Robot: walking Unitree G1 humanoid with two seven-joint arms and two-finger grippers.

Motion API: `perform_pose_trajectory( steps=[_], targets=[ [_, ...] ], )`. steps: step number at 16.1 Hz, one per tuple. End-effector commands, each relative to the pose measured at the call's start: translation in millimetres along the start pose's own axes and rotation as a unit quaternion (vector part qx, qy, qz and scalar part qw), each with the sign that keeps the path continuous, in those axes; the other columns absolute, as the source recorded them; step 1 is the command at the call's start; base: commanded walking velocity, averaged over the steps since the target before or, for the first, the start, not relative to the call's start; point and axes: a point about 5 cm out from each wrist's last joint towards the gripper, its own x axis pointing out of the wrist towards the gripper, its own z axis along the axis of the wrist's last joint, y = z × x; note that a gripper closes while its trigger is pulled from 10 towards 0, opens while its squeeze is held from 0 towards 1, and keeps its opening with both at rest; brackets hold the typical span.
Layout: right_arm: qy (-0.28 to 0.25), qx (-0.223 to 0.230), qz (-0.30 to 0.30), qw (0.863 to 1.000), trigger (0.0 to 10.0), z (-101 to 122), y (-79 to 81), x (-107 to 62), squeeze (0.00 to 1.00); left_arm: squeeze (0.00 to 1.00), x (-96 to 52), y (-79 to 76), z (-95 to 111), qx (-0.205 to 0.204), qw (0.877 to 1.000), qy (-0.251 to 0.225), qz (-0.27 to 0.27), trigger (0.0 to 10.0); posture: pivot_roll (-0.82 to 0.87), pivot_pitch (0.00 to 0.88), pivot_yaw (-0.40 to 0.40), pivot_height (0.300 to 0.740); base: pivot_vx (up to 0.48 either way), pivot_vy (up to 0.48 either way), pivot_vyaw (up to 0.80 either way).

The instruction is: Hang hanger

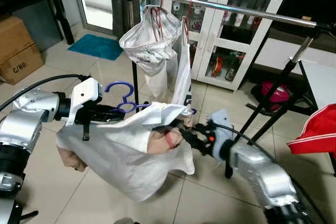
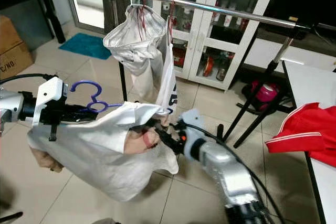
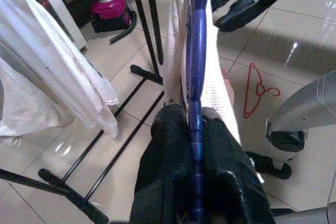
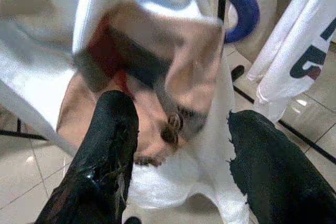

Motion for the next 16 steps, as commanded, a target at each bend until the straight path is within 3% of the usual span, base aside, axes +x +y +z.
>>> perform_pose_trajectory(
  steps=[1,3,7,8,9,16],
  targets=[
    [0.001,-0.003,-0.007,1.0,10.0,3.1,-1.3,2.2,0.0,0.0,-2.7,5.0,11.9,0.019,1.0,-0.014,0.004,0.0,-0.03,0.0,-0.026,0.74,0.0,0.0,0.0],
    [-0.002,0.003,-0.007,1.0,10.0,5.2,2.3,7.2,0.0,0.0,-2.8,5.4,12.9,0.019,1.0,-0.015,0.004,0.0,-0.03,0.0,-0.026,0.74,0.0,0.0,0.0],
    [-0.015,0.012,-0.07,0.997,10.0,11.1,-11.0,13.7,0.0,0.0,-0.8,4.8,14.6,0.018,1.0,-0.018,0.0,0.0,-0.02,0.0,-0.026,0.74,0.0,0.0,0.0],
    [-0.023,0.019,-0.072,0.997,7.2,12.3,-11.8,13.5,0.0,0.0,-1.2,4.6,14.4,0.018,1.0,-0.018,0.0,0.0,-0.02,0.0,-0.028,0.74,0.0,0.0,0.0],
    [-0.034,0.032,-0.072,0.996,0.0,14.0,-13.0,13.2,0.0,0.0,-1.7,4.4,14.2,0.018,1.0,-0.018,0.0,0.0,-0.02,0.0,-0.028,0.74,0.0,0.0,0.0],
    [-0.042,0.036,-0.067,0.996,0.0,13.1,-13.0,13.9,0.0,0.0,-2.8,5.3,13.2,0.018,1.0,-0.013,0.002,0.0,-0.02,0.0,-0.027,0.74,0.0,0.0,0.0]
  ],
)
